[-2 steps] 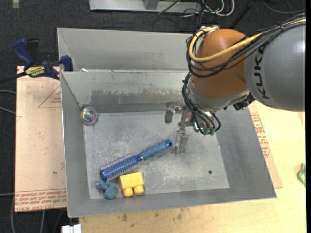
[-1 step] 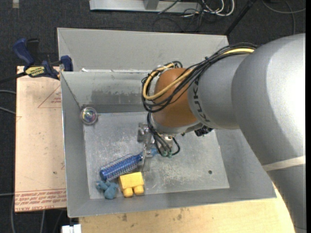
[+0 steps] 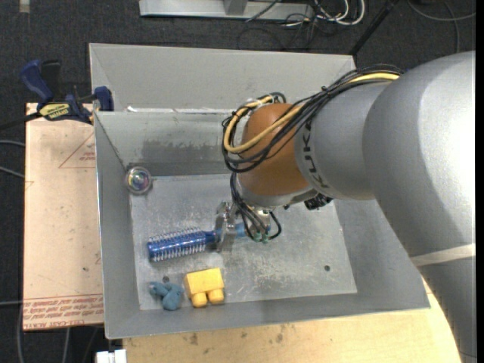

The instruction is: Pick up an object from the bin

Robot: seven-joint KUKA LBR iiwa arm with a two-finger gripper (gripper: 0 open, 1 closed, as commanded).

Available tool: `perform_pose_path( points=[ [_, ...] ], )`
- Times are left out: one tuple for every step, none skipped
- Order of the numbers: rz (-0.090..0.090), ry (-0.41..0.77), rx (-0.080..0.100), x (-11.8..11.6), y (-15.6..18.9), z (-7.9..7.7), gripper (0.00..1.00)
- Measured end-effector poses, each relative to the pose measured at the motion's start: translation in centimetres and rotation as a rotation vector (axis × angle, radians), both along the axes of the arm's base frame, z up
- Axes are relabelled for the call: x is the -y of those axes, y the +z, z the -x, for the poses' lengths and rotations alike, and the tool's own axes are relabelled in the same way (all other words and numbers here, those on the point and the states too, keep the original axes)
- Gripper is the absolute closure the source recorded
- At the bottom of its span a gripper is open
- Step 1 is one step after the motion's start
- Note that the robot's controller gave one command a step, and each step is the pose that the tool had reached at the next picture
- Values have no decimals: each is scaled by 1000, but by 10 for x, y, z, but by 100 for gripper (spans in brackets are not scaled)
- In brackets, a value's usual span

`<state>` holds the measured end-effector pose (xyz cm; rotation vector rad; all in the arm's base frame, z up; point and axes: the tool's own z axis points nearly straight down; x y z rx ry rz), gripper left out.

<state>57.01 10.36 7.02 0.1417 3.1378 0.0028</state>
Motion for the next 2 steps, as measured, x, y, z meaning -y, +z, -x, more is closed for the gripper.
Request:
perform_pose_path(
  points=[
    [-1,5,7,-19,105,30,100],
    [-1,7,9,-27,208,29,100]
  ],
)
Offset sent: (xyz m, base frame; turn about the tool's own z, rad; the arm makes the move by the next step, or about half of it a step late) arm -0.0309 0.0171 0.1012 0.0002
